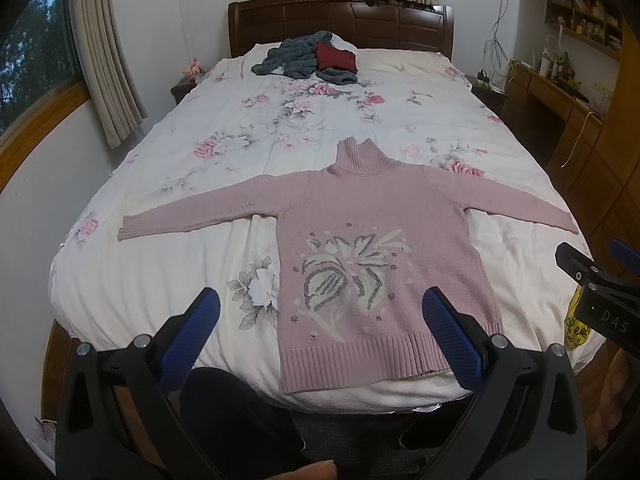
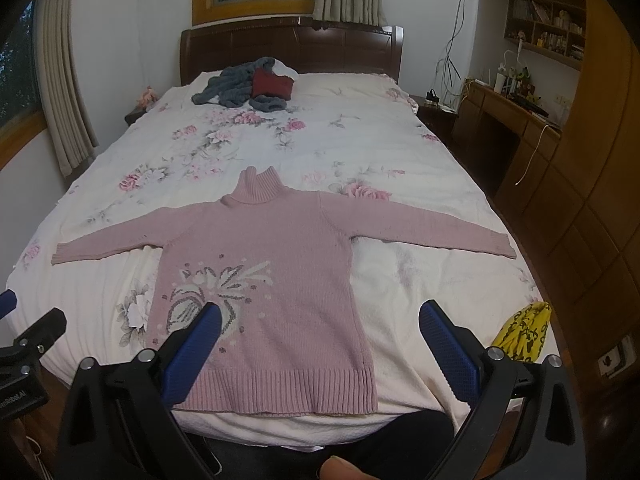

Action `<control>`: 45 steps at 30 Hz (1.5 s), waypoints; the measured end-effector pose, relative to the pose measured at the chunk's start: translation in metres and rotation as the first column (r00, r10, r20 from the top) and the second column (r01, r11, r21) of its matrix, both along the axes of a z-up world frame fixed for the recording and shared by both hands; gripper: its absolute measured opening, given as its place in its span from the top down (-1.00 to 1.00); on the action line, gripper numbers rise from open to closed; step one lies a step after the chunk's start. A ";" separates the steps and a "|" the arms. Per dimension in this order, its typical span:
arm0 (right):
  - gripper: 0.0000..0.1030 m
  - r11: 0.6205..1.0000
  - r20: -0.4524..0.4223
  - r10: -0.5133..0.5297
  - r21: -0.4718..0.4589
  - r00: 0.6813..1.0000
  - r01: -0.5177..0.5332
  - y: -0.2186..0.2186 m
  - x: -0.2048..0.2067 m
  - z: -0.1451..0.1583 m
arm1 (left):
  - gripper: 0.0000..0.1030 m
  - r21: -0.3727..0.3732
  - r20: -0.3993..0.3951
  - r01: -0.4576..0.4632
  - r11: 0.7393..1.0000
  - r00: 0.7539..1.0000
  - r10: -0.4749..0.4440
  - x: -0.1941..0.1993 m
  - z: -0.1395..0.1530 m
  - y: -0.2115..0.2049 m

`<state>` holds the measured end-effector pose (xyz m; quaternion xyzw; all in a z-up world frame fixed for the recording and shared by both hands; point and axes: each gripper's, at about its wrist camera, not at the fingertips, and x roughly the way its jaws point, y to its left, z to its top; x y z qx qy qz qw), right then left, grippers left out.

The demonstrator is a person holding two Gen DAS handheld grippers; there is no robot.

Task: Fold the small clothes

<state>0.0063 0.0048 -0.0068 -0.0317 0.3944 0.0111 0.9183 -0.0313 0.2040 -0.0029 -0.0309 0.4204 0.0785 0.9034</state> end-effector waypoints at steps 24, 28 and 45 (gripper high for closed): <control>-0.93 0.952 -0.090 -0.060 0.293 0.994 0.084 -0.124 0.092 -0.067 | -0.95 -0.206 0.027 0.120 0.971 0.993 -0.117 0.053 -0.060 0.004; -0.86 0.865 -0.163 -0.157 0.454 0.974 0.215 -0.207 0.125 -0.098 | -0.95 -0.216 0.026 0.145 0.965 0.989 -0.143 0.070 -0.072 -0.005; -0.10 0.164 -0.427 -0.515 0.802 0.744 0.574 -0.523 0.229 -0.274 | -0.95 -0.347 -0.070 0.095 0.933 0.989 -0.127 0.150 -0.117 -0.017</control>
